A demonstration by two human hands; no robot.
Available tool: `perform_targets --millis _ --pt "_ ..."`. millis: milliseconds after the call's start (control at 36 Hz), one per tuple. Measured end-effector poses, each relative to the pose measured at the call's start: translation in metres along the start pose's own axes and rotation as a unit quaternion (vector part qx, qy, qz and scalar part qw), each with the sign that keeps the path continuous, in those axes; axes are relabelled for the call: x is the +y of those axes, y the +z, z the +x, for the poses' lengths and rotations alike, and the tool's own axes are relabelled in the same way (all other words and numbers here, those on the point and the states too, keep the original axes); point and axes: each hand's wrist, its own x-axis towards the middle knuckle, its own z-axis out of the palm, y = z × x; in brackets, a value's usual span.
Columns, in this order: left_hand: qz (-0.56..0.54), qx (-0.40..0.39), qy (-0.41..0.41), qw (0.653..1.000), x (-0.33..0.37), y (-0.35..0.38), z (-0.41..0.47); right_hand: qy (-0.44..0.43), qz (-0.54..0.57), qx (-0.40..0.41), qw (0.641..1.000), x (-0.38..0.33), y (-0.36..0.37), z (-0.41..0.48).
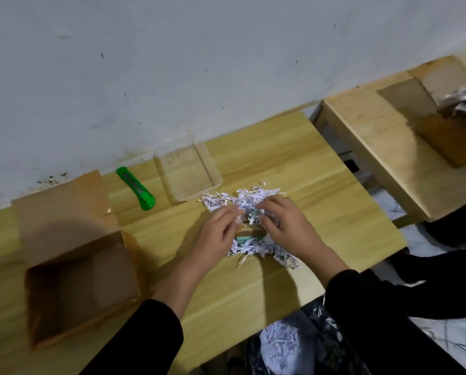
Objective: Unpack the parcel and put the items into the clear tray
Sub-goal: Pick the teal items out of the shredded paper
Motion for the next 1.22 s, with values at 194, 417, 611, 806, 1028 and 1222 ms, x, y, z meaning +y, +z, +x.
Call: perform_targets --millis 194,417,611,806,1028,1222 --pt "0.03 -0.127 -0.077 0.989 -0.02 0.008 0.001 0.072 0.008 -0.032 0.997 0.027 -0.006 0.003" --pt "0.01 -0.105 -0.094 0.99 -0.037 0.007 -0.009 0.111 0.005 0.035 0.993 0.038 -0.031 -0.007" --pt "-0.004 -0.075 -0.113 0.991 -0.049 0.004 -0.013 -0.017 -0.004 0.018 1.0 -0.007 -0.015 0.001" --pt "-0.003 -0.07 -0.114 0.991 -0.059 0.002 -0.017 -0.025 -0.051 -0.092 0.994 -0.013 0.012 0.004" --pt "0.068 -0.081 -0.077 0.991 -0.056 0.006 -0.023 0.014 -0.082 -0.13 0.988 -0.007 0.004 0.0" --pt "0.125 -0.088 -0.077 0.985 -0.057 0.008 -0.027 0.085 0.039 -0.069 0.993 -0.004 -0.007 -0.011"
